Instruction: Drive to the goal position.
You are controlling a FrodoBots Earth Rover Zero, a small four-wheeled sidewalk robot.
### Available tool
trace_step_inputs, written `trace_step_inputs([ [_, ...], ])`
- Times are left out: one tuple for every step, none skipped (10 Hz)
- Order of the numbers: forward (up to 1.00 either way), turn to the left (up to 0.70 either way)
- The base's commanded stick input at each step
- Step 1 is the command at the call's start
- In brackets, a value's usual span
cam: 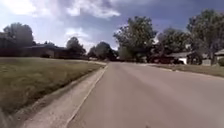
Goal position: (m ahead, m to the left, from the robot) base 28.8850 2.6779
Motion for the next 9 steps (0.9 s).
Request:
trace_step_inputs([
  [1.00,0.02],
  [1.00,0.02],
  [1.00,0.02],
  [1.00,0.03],
  [1.00,0.02],
  [1.00,0.02],
  [1.00,0.02],
  [1.00,0.02],
  [1.00,0.00],
])
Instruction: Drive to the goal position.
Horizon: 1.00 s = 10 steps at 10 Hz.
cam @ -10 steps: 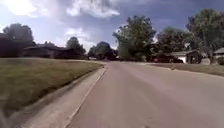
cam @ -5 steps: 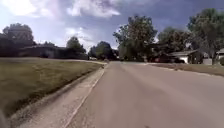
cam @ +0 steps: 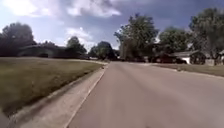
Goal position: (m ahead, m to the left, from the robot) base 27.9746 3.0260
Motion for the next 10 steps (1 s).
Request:
trace_step_inputs([
  [1.00,-0.34],
  [1.00,-0.20],
  [1.00,-0.06],
  [1.00,0.00],
  [1.00,0.00],
  [1.00,0.00],
  [1.00,0.00],
  [1.00,0.00],
  [1.00,0.00],
  [1.00,0.00],
])
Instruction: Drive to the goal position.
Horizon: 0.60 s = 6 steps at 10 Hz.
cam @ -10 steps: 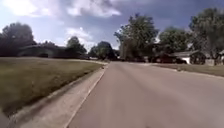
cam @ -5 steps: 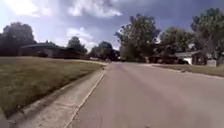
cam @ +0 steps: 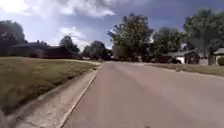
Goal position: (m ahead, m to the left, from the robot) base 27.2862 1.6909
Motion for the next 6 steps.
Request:
trace_step_inputs([
  [1.00,0.00],
  [1.00,0.00],
  [1.00,0.00],
  [1.00,0.00],
  [1.00,0.00],
  [1.00,0.00],
])
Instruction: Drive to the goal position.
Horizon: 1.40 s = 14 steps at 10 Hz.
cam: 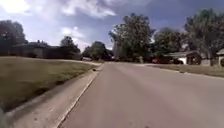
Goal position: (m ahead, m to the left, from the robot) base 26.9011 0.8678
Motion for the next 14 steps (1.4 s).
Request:
trace_step_inputs([
  [1.00,0.00],
  [1.00,0.00],
  [1.00,0.17],
  [1.00,0.40],
  [1.00,0.32],
  [1.00,0.10],
  [1.00,0.03],
  [1.00,0.01],
  [1.00,0.00],
  [1.00,0.00],
  [1.00,0.00],
  [1.00,0.00],
  [1.00,0.00],
  [1.00,0.00],
])
